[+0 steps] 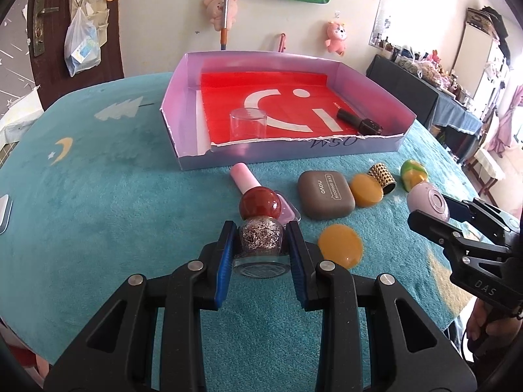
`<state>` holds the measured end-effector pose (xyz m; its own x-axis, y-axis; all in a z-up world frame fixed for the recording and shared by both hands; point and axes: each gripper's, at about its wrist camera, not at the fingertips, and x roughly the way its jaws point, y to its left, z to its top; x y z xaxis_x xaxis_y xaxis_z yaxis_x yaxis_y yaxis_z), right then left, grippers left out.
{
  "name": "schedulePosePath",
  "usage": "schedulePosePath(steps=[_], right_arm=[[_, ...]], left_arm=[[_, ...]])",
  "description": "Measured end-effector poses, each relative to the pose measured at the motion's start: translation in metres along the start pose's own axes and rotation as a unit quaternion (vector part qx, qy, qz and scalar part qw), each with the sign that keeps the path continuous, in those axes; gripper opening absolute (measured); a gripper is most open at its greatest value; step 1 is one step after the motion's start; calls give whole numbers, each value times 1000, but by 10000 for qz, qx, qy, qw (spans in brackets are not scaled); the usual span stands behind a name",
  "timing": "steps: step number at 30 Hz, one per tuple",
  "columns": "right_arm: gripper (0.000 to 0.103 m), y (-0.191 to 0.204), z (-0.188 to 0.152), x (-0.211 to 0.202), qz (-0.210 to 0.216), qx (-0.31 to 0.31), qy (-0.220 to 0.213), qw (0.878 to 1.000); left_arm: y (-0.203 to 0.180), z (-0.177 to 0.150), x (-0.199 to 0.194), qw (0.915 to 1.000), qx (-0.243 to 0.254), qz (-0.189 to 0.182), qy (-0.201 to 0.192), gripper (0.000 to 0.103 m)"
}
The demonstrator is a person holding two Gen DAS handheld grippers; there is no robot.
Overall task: Organize rigid objects
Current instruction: 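Lift the glitter bottle with the left tool while the right tool lifts the pink case, then carry the glitter bottle with the left tool while the right tool carries the pink case into the box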
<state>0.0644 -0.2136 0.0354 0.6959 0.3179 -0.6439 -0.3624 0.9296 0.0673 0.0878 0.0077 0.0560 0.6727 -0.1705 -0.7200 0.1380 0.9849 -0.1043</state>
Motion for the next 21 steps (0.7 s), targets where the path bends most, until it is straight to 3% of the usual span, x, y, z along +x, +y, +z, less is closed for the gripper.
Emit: schedulePosePath(steps=[12, 21], right_arm=[[51, -1, 2, 3, 20, -38, 20, 10000], [51, -14, 58, 16, 325, -194, -71, 9993]], left_arm=[[-9, 14, -6, 9997, 151, -151, -100, 29], [-29, 70, 20, 9964, 527, -642, -148, 29]])
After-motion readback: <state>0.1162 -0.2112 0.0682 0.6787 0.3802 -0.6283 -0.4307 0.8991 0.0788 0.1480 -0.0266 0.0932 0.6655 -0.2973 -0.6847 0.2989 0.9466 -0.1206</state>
